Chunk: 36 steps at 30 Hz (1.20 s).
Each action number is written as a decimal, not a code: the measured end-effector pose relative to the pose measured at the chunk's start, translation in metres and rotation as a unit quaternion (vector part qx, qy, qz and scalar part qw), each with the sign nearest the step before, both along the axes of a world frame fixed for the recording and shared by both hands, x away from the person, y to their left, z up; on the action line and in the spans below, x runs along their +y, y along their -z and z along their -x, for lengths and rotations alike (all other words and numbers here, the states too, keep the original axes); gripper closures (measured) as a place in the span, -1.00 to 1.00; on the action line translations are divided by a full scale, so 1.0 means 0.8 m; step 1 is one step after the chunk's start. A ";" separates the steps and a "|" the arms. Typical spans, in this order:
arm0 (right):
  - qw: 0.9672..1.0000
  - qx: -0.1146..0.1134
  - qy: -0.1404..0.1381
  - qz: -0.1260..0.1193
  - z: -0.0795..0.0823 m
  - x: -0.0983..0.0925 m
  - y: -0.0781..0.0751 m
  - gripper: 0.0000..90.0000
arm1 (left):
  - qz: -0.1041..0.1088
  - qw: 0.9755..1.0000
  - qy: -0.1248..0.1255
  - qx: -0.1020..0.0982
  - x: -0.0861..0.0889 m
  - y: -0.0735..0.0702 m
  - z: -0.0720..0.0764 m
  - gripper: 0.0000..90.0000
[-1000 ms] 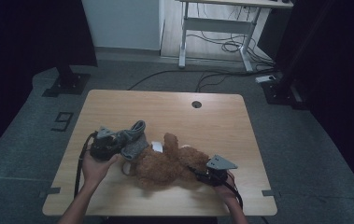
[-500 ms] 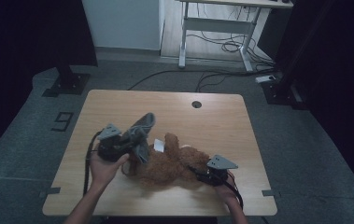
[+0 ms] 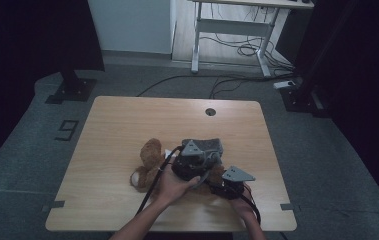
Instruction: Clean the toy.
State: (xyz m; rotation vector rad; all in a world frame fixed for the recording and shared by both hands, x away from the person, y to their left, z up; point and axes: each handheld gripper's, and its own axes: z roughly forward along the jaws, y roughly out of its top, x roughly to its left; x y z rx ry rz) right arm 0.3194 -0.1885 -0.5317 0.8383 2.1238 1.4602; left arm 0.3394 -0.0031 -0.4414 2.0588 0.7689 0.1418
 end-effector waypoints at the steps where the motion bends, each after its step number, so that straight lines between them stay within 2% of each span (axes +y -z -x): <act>1: 1.000 -0.002 0.000 0.003 0.001 0.000 0.000 0.05 | 0.004 1.000 -0.001 0.009 -0.001 0.012 -0.004 0.79; 3: 1.000 -0.004 0.001 0.009 0.001 0.000 0.002 0.05 | 0.029 0.999 -0.003 0.026 0.006 0.019 -0.008 0.79; 4: 1.000 -0.006 0.000 0.006 0.001 -0.001 0.003 0.05 | 0.032 0.999 -0.003 0.029 0.010 0.018 -0.008 0.80; 6: 1.000 -0.009 -0.001 0.010 0.002 0.000 0.002 0.05 | 0.023 0.999 -0.011 0.020 0.018 0.016 -0.006 0.80; 8: 1.000 -0.008 0.000 0.009 0.001 0.000 0.002 0.05 | 0.013 0.999 -0.035 0.006 0.032 0.014 -0.005 0.80; 10: 1.000 -0.009 0.000 0.006 0.002 -0.001 0.002 0.05 | 0.006 0.999 -0.051 0.009 0.052 0.017 -0.008 0.80; 12: 1.000 -0.009 -0.003 0.005 0.002 -0.001 0.002 0.05 | 0.022 0.998 -0.058 0.018 0.073 0.021 -0.010 0.80; 13: 1.000 -0.009 -0.003 0.005 0.002 0.000 0.002 0.05 | 0.026 0.998 -0.060 0.013 0.081 0.021 -0.008 0.80; 15: 1.000 -0.009 -0.002 0.005 0.001 0.001 0.002 0.05 | 0.018 0.998 -0.065 -0.011 0.091 0.017 0.000 0.81; 17: 1.000 -0.008 -0.001 0.002 0.001 0.000 0.002 0.05 | 0.012 0.997 -0.071 -0.026 0.100 0.011 0.006 0.80; 21: 1.000 -0.010 0.000 0.003 0.002 0.000 0.002 0.05 | 0.014 0.994 -0.100 -0.029 0.134 0.004 0.004 0.80; 25: 1.000 -0.009 -0.002 0.003 0.002 0.000 0.002 0.05 | 0.006 0.990 -0.140 -0.020 0.177 0.006 -0.007 0.79; 27: 1.000 -0.009 -0.002 0.002 0.001 -0.001 0.002 0.05 | -0.004 0.986 -0.164 -0.018 0.199 0.011 -0.012 0.79; 29: 1.000 -0.009 -0.002 0.001 0.001 -0.001 0.002 0.05 | -0.025 0.982 -0.185 -0.018 0.216 0.017 -0.016 0.79; 30: 1.000 -0.008 -0.002 0.000 0.001 -0.001 0.003 0.05 | -0.032 0.979 -0.199 -0.012 0.228 0.023 -0.020 0.79; 33: 1.000 -0.006 -0.002 0.000 0.001 -0.001 0.003 0.05 | -0.047 0.974 -0.221 0.011 0.251 0.041 -0.026 0.79; 34: 1.000 -0.006 -0.002 -0.001 0.001 -0.001 0.003 0.05 | -0.045 0.973 -0.225 0.020 0.257 0.046 -0.027 0.79; 36: 1.000 -0.006 -0.002 -0.003 0.000 -0.002 0.003 0.05 | -0.034 0.973 -0.226 0.028 0.264 0.050 -0.026 0.78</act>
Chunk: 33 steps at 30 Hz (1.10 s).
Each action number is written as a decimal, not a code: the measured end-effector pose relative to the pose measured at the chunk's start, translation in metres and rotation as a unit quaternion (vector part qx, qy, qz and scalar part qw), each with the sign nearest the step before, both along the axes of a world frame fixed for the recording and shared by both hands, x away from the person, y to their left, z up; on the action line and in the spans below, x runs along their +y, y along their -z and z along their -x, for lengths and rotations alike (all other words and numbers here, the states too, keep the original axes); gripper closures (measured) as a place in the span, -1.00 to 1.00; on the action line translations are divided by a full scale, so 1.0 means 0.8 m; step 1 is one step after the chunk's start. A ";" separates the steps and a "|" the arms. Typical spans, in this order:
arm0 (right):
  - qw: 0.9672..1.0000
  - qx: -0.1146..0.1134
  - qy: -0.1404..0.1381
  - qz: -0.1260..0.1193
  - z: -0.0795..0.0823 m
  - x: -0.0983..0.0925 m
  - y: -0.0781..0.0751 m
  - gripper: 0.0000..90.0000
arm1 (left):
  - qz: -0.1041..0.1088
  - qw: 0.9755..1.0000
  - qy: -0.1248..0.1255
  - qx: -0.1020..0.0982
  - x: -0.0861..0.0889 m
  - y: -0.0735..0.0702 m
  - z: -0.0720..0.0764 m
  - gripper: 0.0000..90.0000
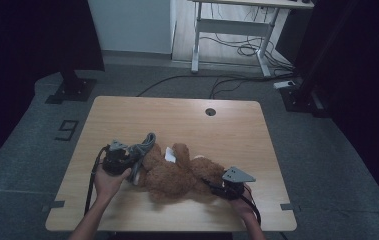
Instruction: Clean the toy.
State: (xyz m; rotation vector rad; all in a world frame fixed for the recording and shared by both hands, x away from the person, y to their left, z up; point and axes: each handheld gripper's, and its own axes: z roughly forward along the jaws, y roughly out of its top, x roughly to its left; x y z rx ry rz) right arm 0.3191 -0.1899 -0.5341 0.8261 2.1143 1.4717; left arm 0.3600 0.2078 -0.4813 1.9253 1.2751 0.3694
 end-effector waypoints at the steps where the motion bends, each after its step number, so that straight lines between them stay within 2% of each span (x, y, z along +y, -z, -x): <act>1: 1.000 0.000 0.000 -0.001 0.000 0.000 0.000 0.05 | 0.007 1.000 0.003 -0.003 0.000 -0.002 0.002 0.78; 4: 1.000 0.001 -0.001 -0.001 0.000 -0.001 0.000 0.05 | 0.019 0.999 0.015 -0.021 -0.009 -0.018 0.007 0.78; 9: 1.000 -0.007 0.002 0.006 0.000 0.001 0.000 0.05 | 0.026 0.996 0.059 -0.062 -0.050 -0.058 0.017 0.78; 11: 1.000 -0.012 0.006 0.012 0.000 0.003 0.000 0.05 | 0.033 0.994 0.076 -0.068 -0.069 -0.070 0.017 0.78; 13: 1.000 -0.018 0.011 0.019 0.000 0.005 0.000 0.05 | 0.030 0.993 0.088 -0.070 -0.088 -0.074 0.013 0.78; 17: 0.999 -0.034 0.027 0.032 -0.005 0.012 0.000 0.07 | 0.033 0.993 0.099 -0.048 -0.119 -0.064 -0.005 0.77; 20: 0.997 -0.048 0.041 0.045 -0.013 0.017 0.000 0.10 | 0.028 0.994 0.093 -0.041 -0.134 -0.054 -0.019 0.77; 24: 0.994 -0.063 0.065 0.060 -0.027 0.023 0.000 0.12 | 0.030 0.995 0.085 -0.042 -0.136 -0.049 -0.033 0.77; 27: 0.993 -0.069 0.083 0.057 -0.035 0.023 0.003 0.13 | 0.028 0.995 0.083 -0.039 -0.136 -0.044 -0.040 0.77; 30: 0.992 -0.071 0.088 0.058 -0.035 0.025 0.003 0.12 | 0.027 0.995 0.085 -0.041 -0.136 -0.037 -0.038 0.77; 33: 0.993 -0.061 0.083 0.049 -0.032 0.022 0.002 0.07 | 0.028 0.995 0.091 -0.042 -0.134 -0.028 -0.028 0.77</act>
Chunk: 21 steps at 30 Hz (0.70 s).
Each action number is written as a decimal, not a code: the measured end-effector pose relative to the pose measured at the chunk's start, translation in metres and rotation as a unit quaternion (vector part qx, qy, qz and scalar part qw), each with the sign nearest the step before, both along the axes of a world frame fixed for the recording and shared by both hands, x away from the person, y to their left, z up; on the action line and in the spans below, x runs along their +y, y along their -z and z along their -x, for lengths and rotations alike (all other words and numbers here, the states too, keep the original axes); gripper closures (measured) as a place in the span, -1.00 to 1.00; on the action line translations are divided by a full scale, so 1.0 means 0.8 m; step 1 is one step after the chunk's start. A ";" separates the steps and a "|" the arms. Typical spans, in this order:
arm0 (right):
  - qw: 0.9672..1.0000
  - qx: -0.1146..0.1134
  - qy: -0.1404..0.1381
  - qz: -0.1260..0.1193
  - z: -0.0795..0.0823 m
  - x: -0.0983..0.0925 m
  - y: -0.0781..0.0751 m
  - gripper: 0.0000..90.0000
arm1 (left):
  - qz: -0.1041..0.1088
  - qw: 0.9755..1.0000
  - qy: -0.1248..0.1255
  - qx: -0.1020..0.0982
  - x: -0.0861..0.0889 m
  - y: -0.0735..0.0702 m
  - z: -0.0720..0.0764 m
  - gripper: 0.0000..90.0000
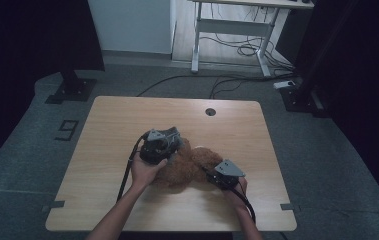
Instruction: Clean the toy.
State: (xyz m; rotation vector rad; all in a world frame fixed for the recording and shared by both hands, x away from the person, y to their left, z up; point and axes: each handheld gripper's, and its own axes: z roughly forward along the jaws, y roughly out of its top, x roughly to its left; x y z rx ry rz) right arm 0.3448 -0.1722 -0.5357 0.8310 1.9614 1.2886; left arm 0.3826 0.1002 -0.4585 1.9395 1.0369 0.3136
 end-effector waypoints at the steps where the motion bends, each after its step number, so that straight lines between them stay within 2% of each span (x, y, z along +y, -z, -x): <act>1: 1.000 0.006 -0.004 -0.008 0.001 -0.002 0.000 0.04 | 0.003 1.000 0.003 -0.001 0.001 0.002 0.004 0.78; 2: 1.000 0.011 -0.008 -0.016 0.002 -0.005 -0.001 -0.02 | 0.010 1.000 0.005 -0.002 0.003 0.004 0.011 0.78; 5: 0.998 0.029 -0.026 -0.040 0.009 -0.015 -0.004 -0.29 | 0.011 1.000 0.015 -0.009 0.005 0.008 0.026 0.79; 7: 0.998 0.036 -0.036 -0.045 0.014 -0.020 -0.009 -0.46 | 0.011 1.000 0.023 -0.015 0.005 0.009 0.038 0.80; 9: 0.996 0.051 -0.046 -0.063 0.020 -0.028 -0.017 -0.59 | 0.018 0.999 0.029 -0.019 0.007 0.012 0.049 0.80; 11: 0.994 0.061 -0.050 -0.071 0.024 -0.034 -0.024 -0.63 | 0.026 0.999 0.031 -0.025 0.011 0.017 0.059 0.80; 14: 0.993 0.060 -0.058 -0.088 0.029 -0.042 -0.035 -0.66 | 0.042 0.998 0.027 -0.031 0.016 0.025 0.072 0.81; 17: 0.990 0.068 -0.061 -0.103 0.027 -0.046 -0.045 -0.72 | 0.054 0.997 0.032 -0.034 0.020 0.029 0.084 0.81; 19: 0.989 0.085 -0.071 -0.099 0.022 -0.043 -0.045 -0.80 | 0.056 0.997 0.039 -0.039 0.020 0.031 0.096 0.81; 21: 0.987 0.106 -0.084 -0.082 0.016 -0.036 -0.041 -0.86 | 0.061 0.996 0.044 -0.040 0.021 0.033 0.104 0.81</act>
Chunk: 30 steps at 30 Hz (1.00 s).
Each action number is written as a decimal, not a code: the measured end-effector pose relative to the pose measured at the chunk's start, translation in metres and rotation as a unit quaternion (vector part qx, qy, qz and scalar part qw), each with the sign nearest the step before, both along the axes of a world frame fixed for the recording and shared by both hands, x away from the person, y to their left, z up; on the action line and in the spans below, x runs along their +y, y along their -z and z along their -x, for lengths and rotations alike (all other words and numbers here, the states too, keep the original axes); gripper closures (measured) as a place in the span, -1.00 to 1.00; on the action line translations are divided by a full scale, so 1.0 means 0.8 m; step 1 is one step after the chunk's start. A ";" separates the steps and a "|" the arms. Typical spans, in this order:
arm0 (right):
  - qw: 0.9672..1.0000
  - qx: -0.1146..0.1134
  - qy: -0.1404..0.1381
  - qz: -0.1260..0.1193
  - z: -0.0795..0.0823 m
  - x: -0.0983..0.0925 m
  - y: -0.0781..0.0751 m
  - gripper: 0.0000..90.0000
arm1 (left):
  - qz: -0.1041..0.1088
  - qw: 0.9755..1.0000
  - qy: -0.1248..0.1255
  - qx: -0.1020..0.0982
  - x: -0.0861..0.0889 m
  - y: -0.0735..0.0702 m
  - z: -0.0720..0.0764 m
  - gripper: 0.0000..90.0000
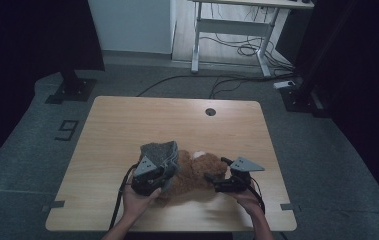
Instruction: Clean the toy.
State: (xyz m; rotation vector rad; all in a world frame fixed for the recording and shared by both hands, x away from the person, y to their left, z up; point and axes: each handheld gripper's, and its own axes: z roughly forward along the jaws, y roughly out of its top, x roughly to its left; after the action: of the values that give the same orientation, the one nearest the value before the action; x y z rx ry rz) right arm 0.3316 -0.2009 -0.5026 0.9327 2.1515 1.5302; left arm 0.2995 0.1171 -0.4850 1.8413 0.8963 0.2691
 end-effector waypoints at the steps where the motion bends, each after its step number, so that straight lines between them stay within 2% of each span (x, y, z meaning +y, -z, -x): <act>1: 1.000 0.010 -0.009 0.008 -0.002 0.005 0.004 -0.89 | 0.003 1.000 0.002 -0.001 0.000 0.002 0.004 0.81; 3: 0.999 0.012 -0.013 0.046 -0.003 0.016 0.015 -0.83 | 0.005 1.000 0.006 -0.001 0.000 0.004 0.008 0.81; 4: 0.998 0.014 -0.012 0.055 -0.003 0.020 0.019 -0.80 | 0.005 1.000 0.008 -0.003 -0.002 0.005 0.011 0.81; 5: 0.998 0.020 -0.009 0.060 -0.003 0.022 0.025 -0.75 | 0.000 1.000 0.008 -0.010 -0.003 0.006 0.014 0.81; 6: 0.998 0.020 -0.004 0.054 -0.002 0.021 0.028 -0.68 | -0.008 1.000 0.005 -0.022 -0.006 0.008 0.018 0.81; 8: 0.998 0.020 0.004 0.052 0.000 0.020 0.031 -0.50 | -0.011 1.000 0.005 -0.028 -0.008 0.010 0.022 0.81; 12: 0.996 0.000 0.017 0.087 0.002 0.024 0.028 -0.24 | -0.017 0.999 0.000 -0.037 -0.014 0.012 0.019 0.81; 14: 0.994 -0.018 0.036 0.100 0.001 0.030 0.030 -0.16 | -0.030 0.998 -0.008 -0.048 -0.020 0.013 0.011 0.81; 16: 0.992 -0.032 0.060 0.110 -0.003 0.035 0.031 -0.13 | -0.033 0.998 -0.012 -0.047 -0.024 0.012 -0.001 0.81; 20: 0.988 -0.047 0.093 0.114 -0.013 0.036 0.034 -0.11 | -0.029 0.999 -0.014 -0.035 -0.030 0.010 -0.027 0.81; 25: 0.983 -0.056 0.133 0.114 -0.021 0.032 0.038 -0.09 | -0.042 0.998 -0.020 -0.037 -0.045 0.008 -0.047 0.81; 28: 0.985 -0.050 0.132 0.101 -0.020 0.027 0.039 -0.09 | -0.027 0.999 -0.014 -0.022 -0.041 0.002 -0.049 0.81; 30: 0.986 -0.051 0.125 0.096 -0.017 0.026 0.039 -0.09 | -0.017 1.000 -0.007 -0.020 -0.037 -0.008 -0.045 0.80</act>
State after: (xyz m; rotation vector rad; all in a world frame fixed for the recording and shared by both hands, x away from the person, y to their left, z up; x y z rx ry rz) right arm 0.3450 -0.1802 -0.5340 0.9923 1.9824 1.2016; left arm 0.3354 0.0879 -0.4784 1.8560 0.8827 0.3303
